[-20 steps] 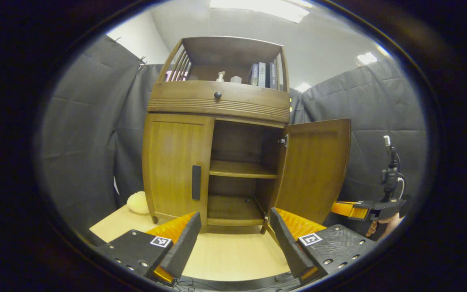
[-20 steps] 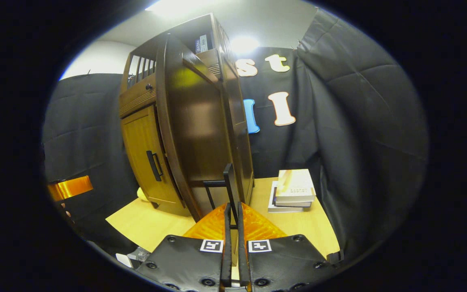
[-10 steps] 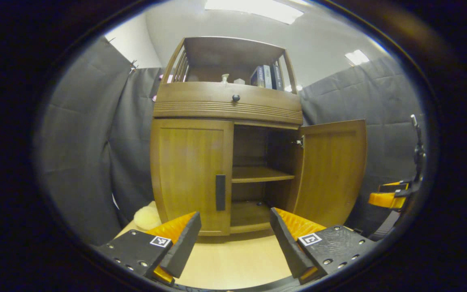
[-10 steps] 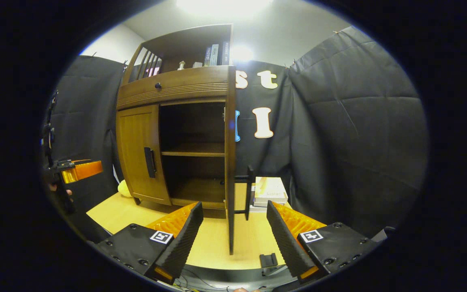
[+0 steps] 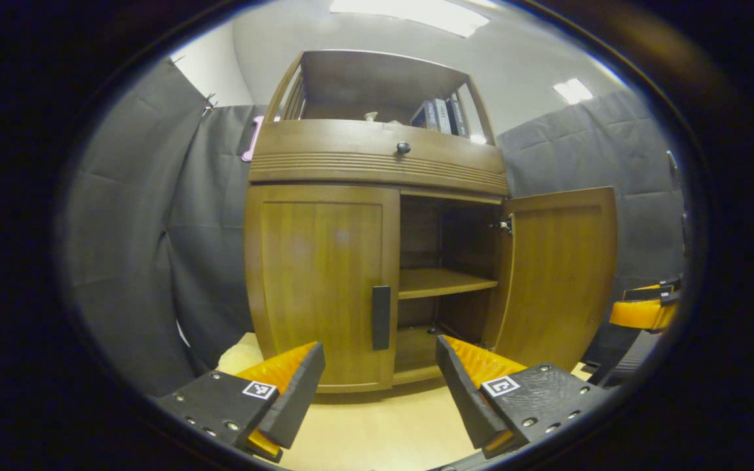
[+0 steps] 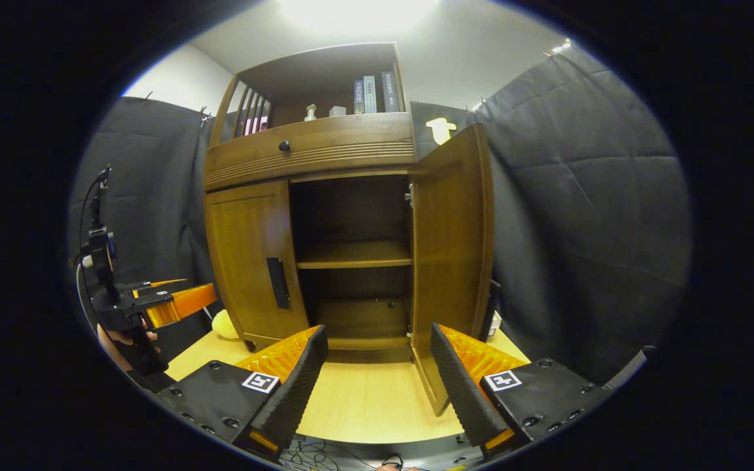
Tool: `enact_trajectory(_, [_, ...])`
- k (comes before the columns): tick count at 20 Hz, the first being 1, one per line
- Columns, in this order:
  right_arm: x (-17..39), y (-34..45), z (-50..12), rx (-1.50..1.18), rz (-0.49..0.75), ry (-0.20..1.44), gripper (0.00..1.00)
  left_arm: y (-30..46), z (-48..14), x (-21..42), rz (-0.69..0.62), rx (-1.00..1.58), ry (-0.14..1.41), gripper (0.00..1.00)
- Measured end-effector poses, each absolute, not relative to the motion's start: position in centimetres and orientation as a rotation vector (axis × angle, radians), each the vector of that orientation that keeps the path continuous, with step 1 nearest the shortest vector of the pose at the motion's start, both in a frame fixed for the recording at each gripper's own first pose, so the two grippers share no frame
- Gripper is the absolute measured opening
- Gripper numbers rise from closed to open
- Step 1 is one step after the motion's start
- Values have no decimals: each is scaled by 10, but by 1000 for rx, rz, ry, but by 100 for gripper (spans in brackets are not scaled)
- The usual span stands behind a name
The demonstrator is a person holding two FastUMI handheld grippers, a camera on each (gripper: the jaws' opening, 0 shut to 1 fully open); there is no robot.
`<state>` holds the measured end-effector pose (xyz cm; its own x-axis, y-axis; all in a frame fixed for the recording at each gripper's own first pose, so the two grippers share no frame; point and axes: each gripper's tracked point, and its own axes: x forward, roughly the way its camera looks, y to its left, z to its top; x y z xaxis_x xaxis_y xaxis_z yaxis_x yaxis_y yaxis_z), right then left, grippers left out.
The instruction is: Open the right door of the double-door shoe cabinet with the right hand, and open the left door with the left hand.
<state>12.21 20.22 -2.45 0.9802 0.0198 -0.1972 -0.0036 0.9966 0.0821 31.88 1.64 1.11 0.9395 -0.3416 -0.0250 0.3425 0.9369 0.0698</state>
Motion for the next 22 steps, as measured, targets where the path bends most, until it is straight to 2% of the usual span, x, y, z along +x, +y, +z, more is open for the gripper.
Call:
enact_trajectory(3, [146,219,-25,113,29,178,93,11,10,344,-338,73,9,100])
enact_trajectory(4, [154,222,-27,105,31,172,93,8,9,354,-333,71,12,94])
enact_trajectory(5, [161,225,-29,93,30,173,93,7,7,361,-328,69,14,94])
enact_trajectory(6, [169,227,-30,79,28,175,98,3,7,371,-328,70,15,97])
enact_trajectory(7, [178,229,-33,69,31,181,93,0,5,381,-328,75,14,100])
enact_trajectory(22, [268,237,-43,55,104,178,93,-43,-37,508,-255,135,77,100])
